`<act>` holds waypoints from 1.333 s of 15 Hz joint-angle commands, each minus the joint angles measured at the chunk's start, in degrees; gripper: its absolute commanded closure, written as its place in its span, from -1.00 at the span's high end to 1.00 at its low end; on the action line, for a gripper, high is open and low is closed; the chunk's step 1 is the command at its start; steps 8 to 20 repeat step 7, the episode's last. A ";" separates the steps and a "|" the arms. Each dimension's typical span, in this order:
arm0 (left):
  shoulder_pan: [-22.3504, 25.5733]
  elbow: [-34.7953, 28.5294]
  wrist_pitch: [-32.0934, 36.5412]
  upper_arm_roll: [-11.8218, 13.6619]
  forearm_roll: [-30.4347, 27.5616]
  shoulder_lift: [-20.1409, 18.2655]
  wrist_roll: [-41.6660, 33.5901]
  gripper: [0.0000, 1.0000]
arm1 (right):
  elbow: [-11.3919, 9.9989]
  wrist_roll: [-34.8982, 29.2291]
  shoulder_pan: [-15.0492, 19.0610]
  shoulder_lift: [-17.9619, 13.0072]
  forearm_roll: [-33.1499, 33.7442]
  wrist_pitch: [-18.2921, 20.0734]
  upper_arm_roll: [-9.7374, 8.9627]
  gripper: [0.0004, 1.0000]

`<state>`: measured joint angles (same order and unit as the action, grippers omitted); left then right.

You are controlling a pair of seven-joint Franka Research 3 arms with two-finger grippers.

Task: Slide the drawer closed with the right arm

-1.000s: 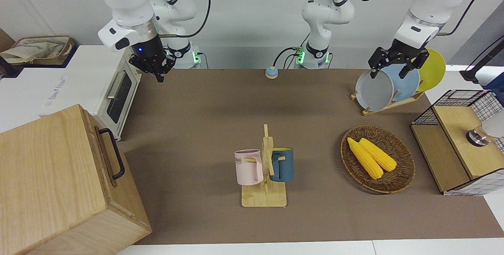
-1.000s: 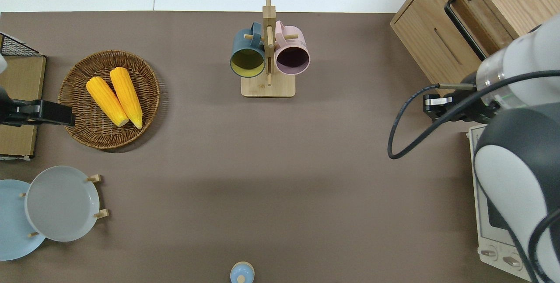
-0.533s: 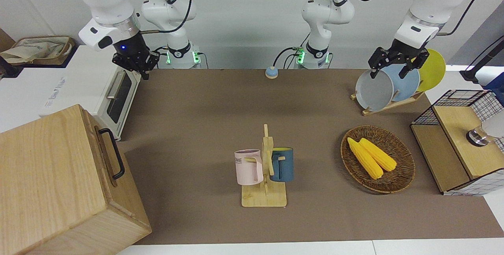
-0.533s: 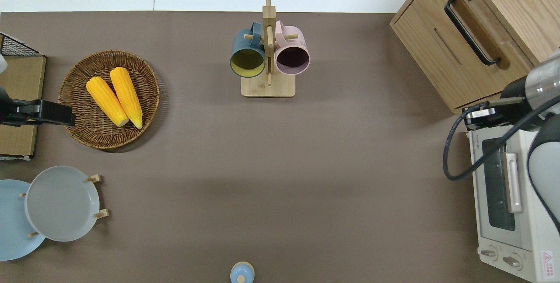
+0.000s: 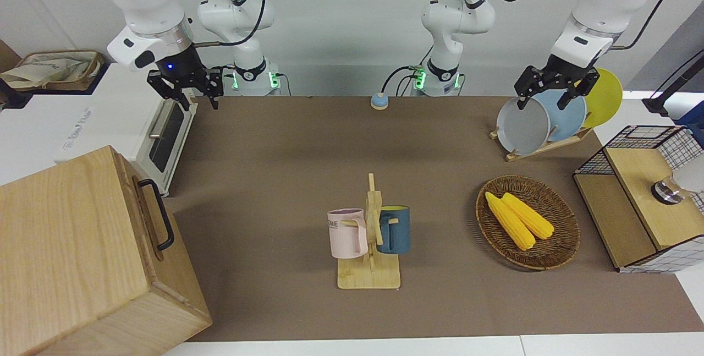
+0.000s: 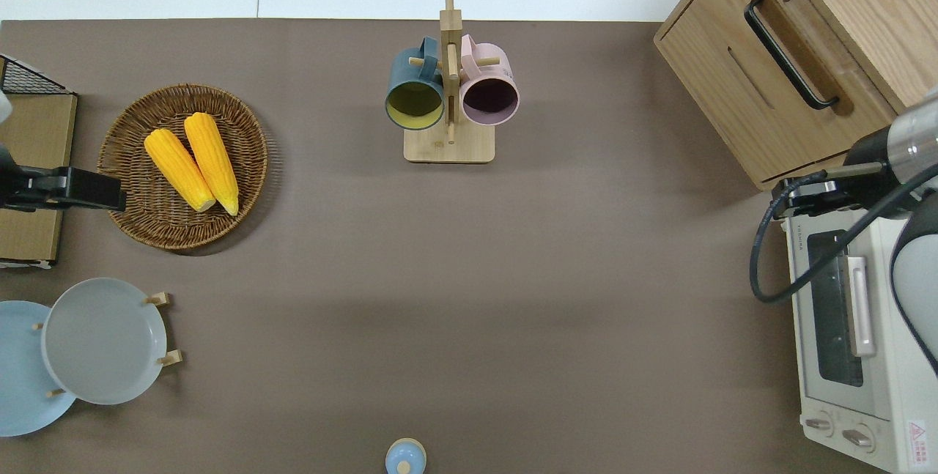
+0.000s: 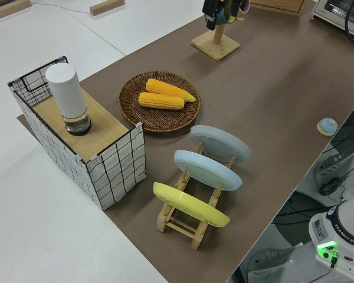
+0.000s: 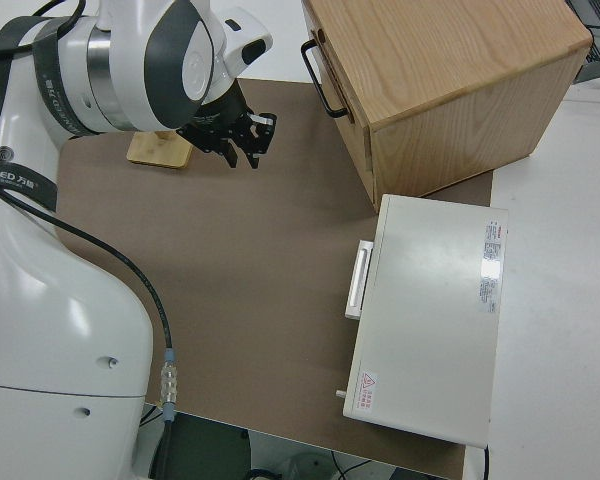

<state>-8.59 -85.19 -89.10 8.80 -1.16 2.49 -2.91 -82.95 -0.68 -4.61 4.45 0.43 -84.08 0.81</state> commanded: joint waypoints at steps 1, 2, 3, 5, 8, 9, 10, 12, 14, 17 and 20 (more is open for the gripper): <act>-0.99 1.17 -0.02 0.95 0.72 0.76 -0.43 0.99 | 0.68 1.29 1.09 -0.23 0.09 -0.20 -0.46 0.97; -0.99 1.17 -0.02 0.95 0.72 0.76 -0.43 1.00 | 0.86 1.38 1.27 0.38 0.09 -0.20 -0.37 0.97; -0.99 1.17 -0.02 0.95 0.72 0.76 -0.43 1.00 | 1.12 1.47 1.27 0.48 0.09 -0.20 -0.28 0.97; -0.99 1.17 -0.02 0.95 0.72 0.76 -0.43 1.00 | 1.57 1.47 1.27 0.57 0.36 -0.20 -0.19 0.97; -0.99 1.17 -0.02 0.95 0.72 0.76 -0.43 1.00 | 1.65 1.47 1.10 0.65 0.79 -0.20 -0.19 0.97; -0.99 1.17 -0.02 0.95 0.72 0.76 -0.43 1.00 | 1.65 1.47 1.10 0.65 0.79 -0.20 -0.19 0.97; -0.99 1.17 -0.02 0.95 0.72 0.76 -0.43 1.00 | 1.65 1.47 1.10 0.65 0.79 -0.20 -0.19 0.97; -0.99 1.17 -0.02 0.95 0.72 0.76 -0.43 1.00 | 1.65 1.47 1.10 0.65 0.79 -0.20 -0.19 0.97; -0.99 1.17 -0.02 0.95 0.72 0.76 -0.43 1.00 | 1.65 1.47 1.10 0.65 0.79 -0.20 -0.19 0.97; -0.99 1.17 -0.02 0.95 0.72 0.76 -0.43 1.00 | 1.65 1.47 1.10 0.65 0.79 -0.20 -0.19 0.97; -0.99 1.17 -0.02 0.95 0.72 0.76 -0.43 1.00 | 1.65 1.47 1.10 0.65 0.79 -0.20 -0.19 0.97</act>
